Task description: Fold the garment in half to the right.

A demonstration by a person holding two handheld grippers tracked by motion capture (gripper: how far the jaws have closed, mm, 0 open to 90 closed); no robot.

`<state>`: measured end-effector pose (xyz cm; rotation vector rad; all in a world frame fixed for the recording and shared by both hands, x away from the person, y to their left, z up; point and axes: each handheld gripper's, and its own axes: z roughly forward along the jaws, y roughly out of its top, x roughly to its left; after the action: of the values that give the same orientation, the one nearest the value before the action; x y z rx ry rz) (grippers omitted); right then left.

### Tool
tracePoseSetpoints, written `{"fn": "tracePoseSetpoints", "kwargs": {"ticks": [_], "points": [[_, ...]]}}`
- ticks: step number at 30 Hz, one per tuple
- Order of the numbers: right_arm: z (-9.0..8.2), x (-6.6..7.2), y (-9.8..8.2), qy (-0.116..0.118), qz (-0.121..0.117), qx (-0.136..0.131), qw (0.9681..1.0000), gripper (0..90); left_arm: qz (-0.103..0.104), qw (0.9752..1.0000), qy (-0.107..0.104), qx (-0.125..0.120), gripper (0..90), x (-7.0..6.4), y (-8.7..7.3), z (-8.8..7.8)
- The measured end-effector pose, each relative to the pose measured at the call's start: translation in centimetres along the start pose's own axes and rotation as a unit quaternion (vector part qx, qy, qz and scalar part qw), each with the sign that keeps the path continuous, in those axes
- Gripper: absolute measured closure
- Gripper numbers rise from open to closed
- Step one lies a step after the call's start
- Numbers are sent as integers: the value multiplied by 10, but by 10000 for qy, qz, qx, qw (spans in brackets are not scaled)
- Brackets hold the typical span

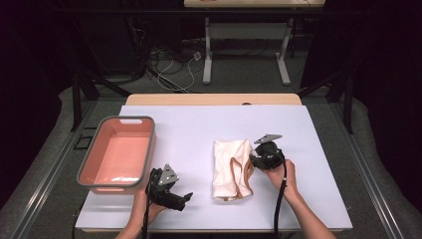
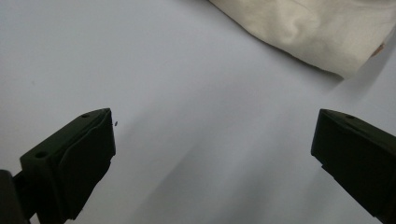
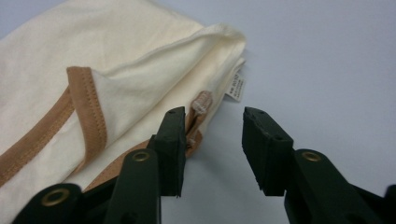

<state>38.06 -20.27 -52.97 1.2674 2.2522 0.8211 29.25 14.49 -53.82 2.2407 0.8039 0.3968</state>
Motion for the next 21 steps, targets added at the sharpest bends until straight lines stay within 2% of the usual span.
{"fn": "tracePoseSetpoints", "kwargs": {"ticks": [2, 3, 4, 6, 7, 9, 10, 11, 14, 18, 21], "points": [[-5, -1, 2, -115, 78, -96, 9999, 551, -3, 10000, 3, -1, 0, 0, 0, 0], [-8, -1, 2, -61, 116, -217, 9997, 547, 0, 10000, 5, -13, 0, 0, 0, 0], [-10, 0, 3, 16, 35, -314, 9995, 555, -9, 10000, 5, -17, 0, 1, 0, 0], [-12, 5, 6, 114, -106, -542, 9984, 665, 0, 10000, 12, -15, 0, 1, 0, 1], [-12, 8, 7, 76, -217, -587, 9980, 739, -1, 10000, 15, -8, 0, 0, 0, 1], [-8, 13, 9, 176, -351, -577, 9976, 795, 12, 10000, 16, 6, 0, 0, 0, 1], [-4, 14, 10, 252, -360, -566, 9974, 793, 11, 10000, 9, 7, 0, 0, 0, 1], [-2, 14, 11, 439, -342, -591, 9967, 773, 17, 10000, 12, 7, 0, 0, 0, 1], [0, 23, 13, 729, -437, -554, 9948, 669, -8, 10000, 10, 7, 0, 0, 0, 1], [1, 39, 17, 742, -712, -507, 9934, 542, 18, 10000, -25, 29, 0, -1, 0, 3], [6, 48, 17, 702, -874, -384, 9930, 547, 34, 10000, -14, 17, 0, -1, 1, 2]]}}
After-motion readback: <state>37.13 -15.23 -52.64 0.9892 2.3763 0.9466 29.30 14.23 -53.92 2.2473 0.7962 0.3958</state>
